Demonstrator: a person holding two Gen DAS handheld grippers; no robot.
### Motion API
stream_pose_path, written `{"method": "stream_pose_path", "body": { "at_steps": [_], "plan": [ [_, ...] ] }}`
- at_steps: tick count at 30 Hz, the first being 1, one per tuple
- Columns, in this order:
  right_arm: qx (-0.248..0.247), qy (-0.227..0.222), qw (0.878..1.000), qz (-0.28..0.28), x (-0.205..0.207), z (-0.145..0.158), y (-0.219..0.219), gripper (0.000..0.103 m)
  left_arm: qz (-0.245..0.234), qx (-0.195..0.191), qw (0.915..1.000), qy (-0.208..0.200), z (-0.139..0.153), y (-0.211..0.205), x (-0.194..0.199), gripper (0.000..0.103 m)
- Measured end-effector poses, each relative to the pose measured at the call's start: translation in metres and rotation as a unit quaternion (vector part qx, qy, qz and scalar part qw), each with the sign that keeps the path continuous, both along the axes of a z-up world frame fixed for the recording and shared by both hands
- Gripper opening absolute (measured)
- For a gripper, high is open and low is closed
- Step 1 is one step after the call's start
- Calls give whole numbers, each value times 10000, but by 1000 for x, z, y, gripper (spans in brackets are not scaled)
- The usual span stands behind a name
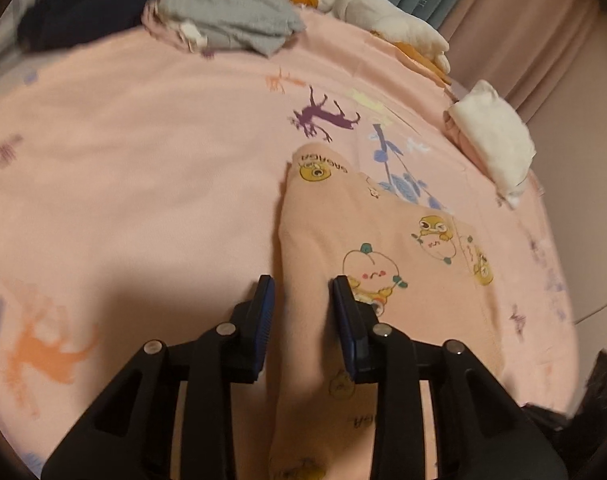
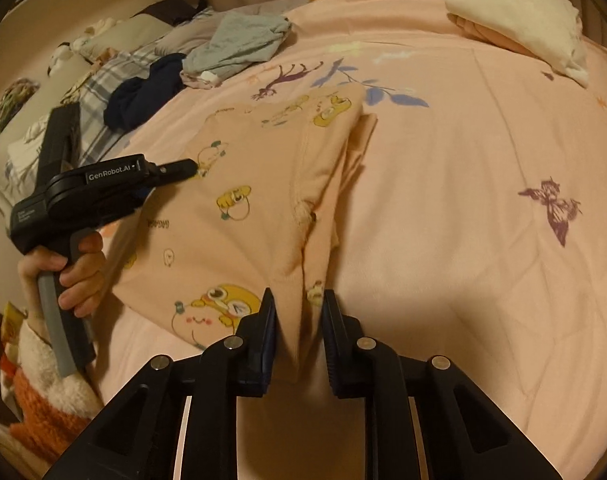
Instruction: Fold small clothes
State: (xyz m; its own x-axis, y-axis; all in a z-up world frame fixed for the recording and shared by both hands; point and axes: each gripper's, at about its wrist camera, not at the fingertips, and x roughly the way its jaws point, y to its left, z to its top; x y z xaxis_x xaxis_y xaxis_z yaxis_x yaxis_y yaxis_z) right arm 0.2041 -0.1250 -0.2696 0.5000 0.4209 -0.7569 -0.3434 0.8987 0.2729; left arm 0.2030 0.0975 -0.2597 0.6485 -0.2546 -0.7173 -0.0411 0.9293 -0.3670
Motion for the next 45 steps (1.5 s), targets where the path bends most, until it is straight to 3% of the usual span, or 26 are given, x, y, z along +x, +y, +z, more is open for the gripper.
{"method": "stream_pose_path", "body": {
  "at_steps": [2,5,9,14,18,23,26,28,31,35,37,40,45],
  "plan": [
    [18,72,9999,-99,-3,9,-4,20,51,-31,10000,-21,9,1,-12,25],
    [-39,-240,9996,-162,-12,27,-1,20,-173,-263,9992,239,12,4,-36,26],
    [221,-611,9979,-29,-15,42,9,20,-360,137,9989,265,10,-12,-54,26],
    [181,-454,9987,-114,8,27,28,20,-490,276,9970,533,-6,-20,-59,26],
    [257,62,9992,-286,13,4,24,20,-535,271,9966,569,-9,-17,-57,28],
    [273,60,9992,-294,9,8,22,20,-488,317,9964,614,-8,-18,-56,28],
    [44,-10,9995,-326,5,11,29,20,-475,373,9964,599,-6,-22,-54,39],
    [-61,-45,9994,-324,5,12,31,20,-414,361,9965,630,-7,-22,-53,70],
    [-73,-11,9994,-326,4,15,30,24,-331,357,9965,672,-7,-23,-52,72],
    [48,-29,9992,-396,1,24,25,46,-348,381,9964,673,-2,-26,-53,76],
    [-98,-193,9980,-590,-3,30,23,50,-342,419,9968,593,4,-29,-55,77],
    [-296,-418,9960,-733,-9,41,20,53,-276,555,9975,327,18,-31,-63,83],
    [-453,-765,9925,-834,-24,61,18,74,-37,661,9969,-415,51,-31,-85,96]
  ]
}}
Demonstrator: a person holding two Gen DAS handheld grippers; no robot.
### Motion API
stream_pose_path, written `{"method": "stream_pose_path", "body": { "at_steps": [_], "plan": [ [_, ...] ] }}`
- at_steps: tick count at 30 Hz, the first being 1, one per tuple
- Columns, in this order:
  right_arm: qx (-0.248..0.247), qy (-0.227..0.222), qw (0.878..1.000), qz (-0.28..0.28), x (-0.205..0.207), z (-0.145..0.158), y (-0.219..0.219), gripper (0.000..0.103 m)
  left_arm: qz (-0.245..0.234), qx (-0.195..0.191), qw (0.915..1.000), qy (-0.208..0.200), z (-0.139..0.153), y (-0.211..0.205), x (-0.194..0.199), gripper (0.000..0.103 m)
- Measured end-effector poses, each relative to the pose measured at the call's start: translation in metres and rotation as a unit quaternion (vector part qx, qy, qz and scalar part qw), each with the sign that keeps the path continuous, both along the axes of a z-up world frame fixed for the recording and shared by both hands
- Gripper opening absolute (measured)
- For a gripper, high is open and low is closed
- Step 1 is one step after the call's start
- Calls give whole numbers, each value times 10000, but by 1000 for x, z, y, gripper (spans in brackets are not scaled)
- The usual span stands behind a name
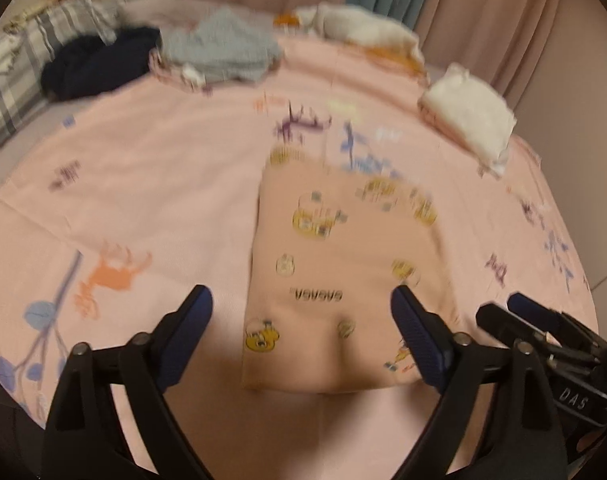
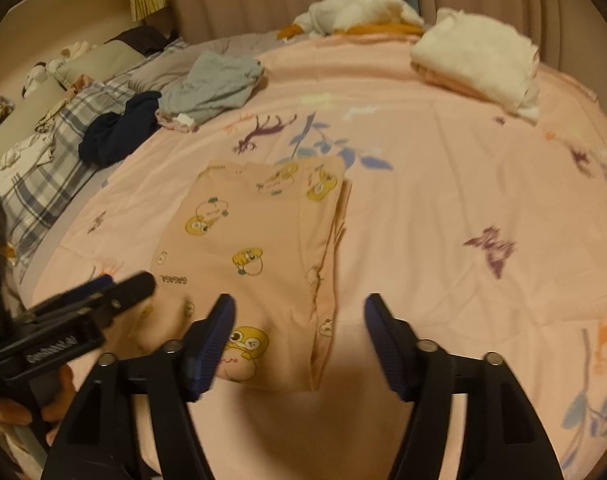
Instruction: Fold small clothes
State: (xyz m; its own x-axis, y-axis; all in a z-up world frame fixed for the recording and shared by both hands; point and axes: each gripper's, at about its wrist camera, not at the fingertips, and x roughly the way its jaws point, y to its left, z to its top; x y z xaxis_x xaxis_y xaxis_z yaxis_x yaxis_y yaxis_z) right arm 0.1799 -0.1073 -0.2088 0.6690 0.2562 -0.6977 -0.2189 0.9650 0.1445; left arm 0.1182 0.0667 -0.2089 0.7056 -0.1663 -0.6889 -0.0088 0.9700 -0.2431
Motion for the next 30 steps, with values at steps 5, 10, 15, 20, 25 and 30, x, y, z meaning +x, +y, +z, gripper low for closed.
{"method": "stream_pose_path", "body": {
  "at_steps": [5,10,15,20,25,30],
  "plan": [
    [-170,-307,9993,135,-13,15,4,84,-212,68,9985,-506,21,-4,-17,103],
    [-300,-423,9986,126,-22,22,5,93,-163,238,9973,-668,33,-7,-28,103],
    [-246,-461,9986,-57,-31,30,-1,97,-63,-35,9968,-802,43,2,-37,103],
    [-11,-635,9976,-283,-42,44,-12,100,166,179,9942,-1052,55,2,-50,103],
    [-61,-680,9967,-431,-50,54,-15,100,83,379,9919,-1209,64,-3,-63,103],
    [70,-636,9976,-279,-53,65,-13,100,44,602,9878,-1436,75,-8,-80,103]
  ]
}}
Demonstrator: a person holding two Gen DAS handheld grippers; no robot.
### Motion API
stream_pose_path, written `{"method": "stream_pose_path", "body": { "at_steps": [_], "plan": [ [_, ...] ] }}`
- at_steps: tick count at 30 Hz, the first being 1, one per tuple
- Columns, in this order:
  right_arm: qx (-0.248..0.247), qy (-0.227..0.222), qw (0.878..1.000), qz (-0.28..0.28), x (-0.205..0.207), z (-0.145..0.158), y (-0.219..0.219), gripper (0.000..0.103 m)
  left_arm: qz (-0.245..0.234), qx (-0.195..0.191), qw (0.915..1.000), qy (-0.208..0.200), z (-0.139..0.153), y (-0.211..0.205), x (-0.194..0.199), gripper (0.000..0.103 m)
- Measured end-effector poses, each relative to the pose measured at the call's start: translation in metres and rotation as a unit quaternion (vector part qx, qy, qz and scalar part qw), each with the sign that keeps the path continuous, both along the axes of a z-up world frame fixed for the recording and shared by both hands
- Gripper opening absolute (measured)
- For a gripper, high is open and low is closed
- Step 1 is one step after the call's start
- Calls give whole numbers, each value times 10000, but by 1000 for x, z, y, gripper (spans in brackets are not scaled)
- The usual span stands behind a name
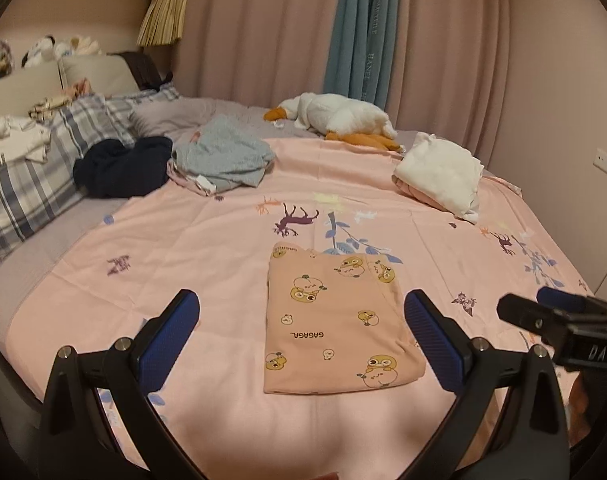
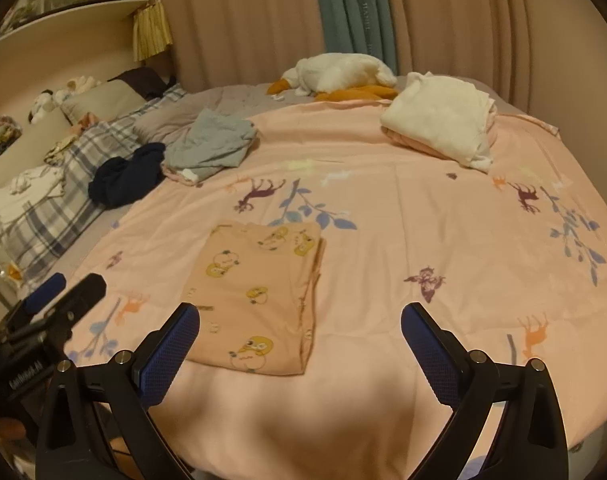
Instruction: Fold small clothes
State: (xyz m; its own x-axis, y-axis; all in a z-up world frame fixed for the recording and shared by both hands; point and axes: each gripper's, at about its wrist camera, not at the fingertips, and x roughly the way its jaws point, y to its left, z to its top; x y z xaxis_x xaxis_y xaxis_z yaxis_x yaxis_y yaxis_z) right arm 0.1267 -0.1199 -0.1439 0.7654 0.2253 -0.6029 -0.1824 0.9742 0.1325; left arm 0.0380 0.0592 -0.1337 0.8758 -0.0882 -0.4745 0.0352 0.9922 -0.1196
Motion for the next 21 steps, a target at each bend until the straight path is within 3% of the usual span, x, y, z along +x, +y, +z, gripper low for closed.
{"method": "stream_pose_path", "body": {
  "at_steps": [9,21],
  "plan": [
    [68,-142,9998,-109,-10,5,-5,100,278,-371,9987,-205,10,22,-18,103],
    [450,-515,9976,-60,-28,13,-19,100,256,-181,9983,-498,14,10,-22,103]
  ]
}}
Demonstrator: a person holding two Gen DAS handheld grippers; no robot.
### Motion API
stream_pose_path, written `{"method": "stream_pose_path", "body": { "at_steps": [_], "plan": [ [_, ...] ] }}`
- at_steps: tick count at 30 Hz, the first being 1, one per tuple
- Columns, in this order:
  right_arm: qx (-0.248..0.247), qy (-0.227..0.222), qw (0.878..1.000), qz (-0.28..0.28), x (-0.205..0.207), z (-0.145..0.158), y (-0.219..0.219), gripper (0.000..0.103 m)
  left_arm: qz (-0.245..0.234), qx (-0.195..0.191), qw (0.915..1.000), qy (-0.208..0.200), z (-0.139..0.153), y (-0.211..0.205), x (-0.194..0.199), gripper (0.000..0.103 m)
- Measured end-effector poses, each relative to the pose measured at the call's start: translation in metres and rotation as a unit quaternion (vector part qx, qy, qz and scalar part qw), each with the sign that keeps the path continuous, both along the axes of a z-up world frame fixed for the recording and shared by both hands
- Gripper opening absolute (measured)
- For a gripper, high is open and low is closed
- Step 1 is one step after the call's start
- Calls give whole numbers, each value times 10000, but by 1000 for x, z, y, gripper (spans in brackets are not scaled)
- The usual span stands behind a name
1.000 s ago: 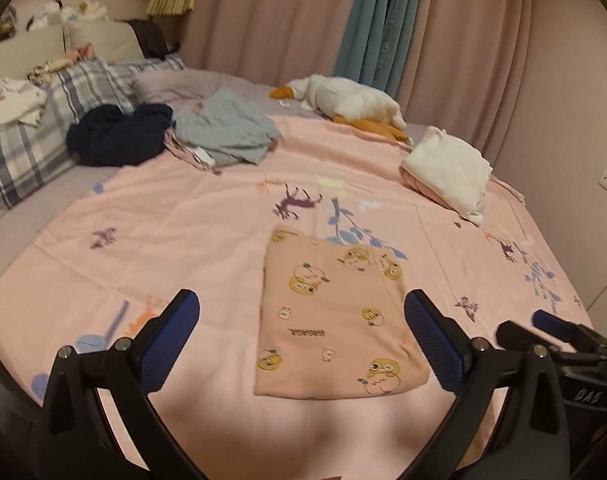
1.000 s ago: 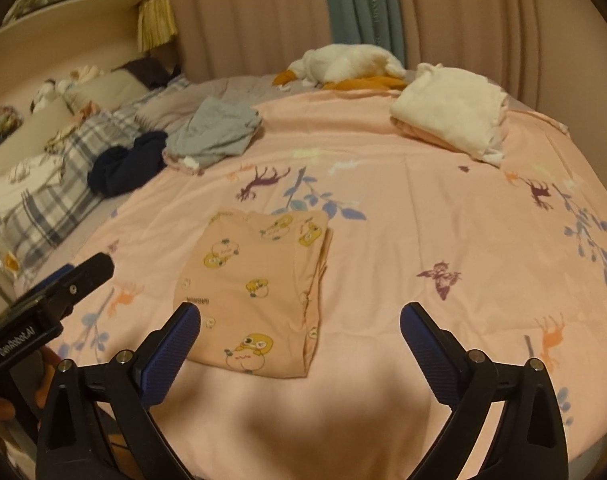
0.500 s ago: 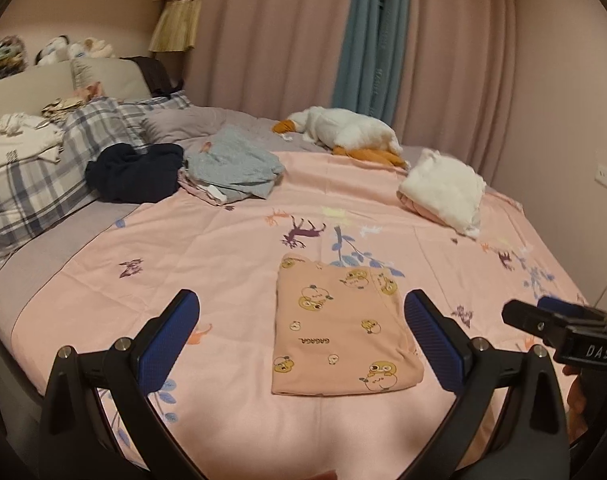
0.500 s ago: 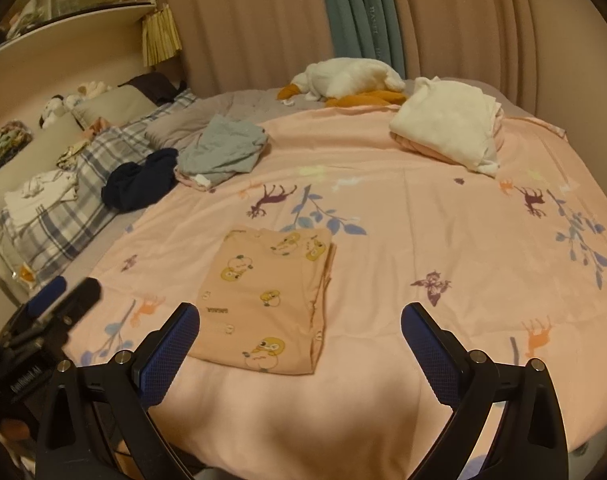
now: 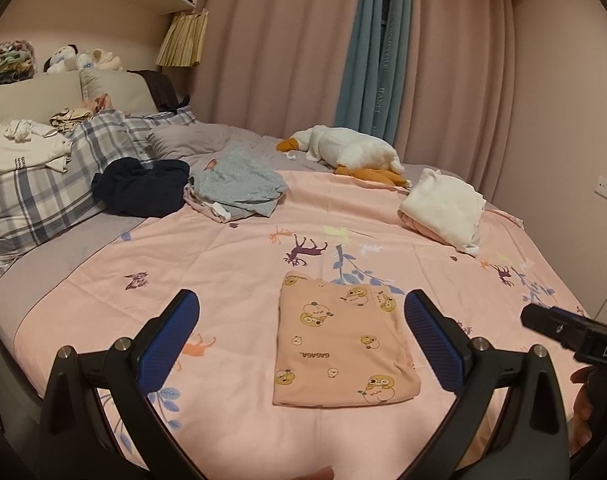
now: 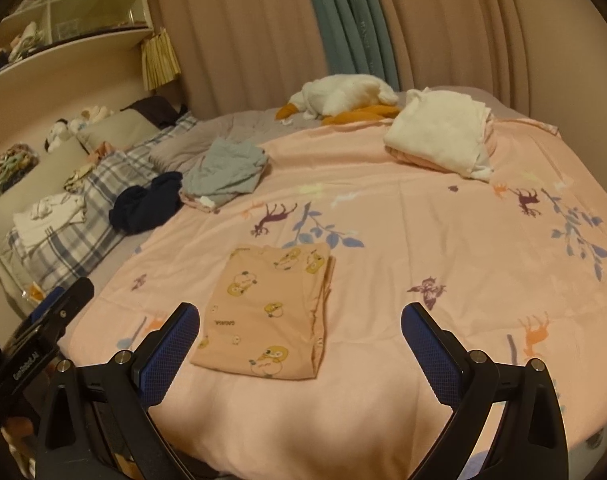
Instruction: Fold small clothes
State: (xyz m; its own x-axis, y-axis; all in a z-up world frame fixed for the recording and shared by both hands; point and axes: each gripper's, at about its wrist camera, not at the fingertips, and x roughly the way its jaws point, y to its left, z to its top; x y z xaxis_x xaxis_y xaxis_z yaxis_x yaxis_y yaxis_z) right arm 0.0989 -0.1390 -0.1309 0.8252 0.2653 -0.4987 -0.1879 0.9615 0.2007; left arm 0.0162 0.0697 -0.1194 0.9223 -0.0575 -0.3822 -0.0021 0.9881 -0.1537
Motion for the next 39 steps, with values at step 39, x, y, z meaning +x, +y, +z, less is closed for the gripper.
{"method": "stream_pose_path", "body": {
  "at_steps": [39],
  "plan": [
    [-186,-152,9979,-598,-4,-1,-7,101,-298,145,9992,231,-7,-24,16,103]
  ]
}}
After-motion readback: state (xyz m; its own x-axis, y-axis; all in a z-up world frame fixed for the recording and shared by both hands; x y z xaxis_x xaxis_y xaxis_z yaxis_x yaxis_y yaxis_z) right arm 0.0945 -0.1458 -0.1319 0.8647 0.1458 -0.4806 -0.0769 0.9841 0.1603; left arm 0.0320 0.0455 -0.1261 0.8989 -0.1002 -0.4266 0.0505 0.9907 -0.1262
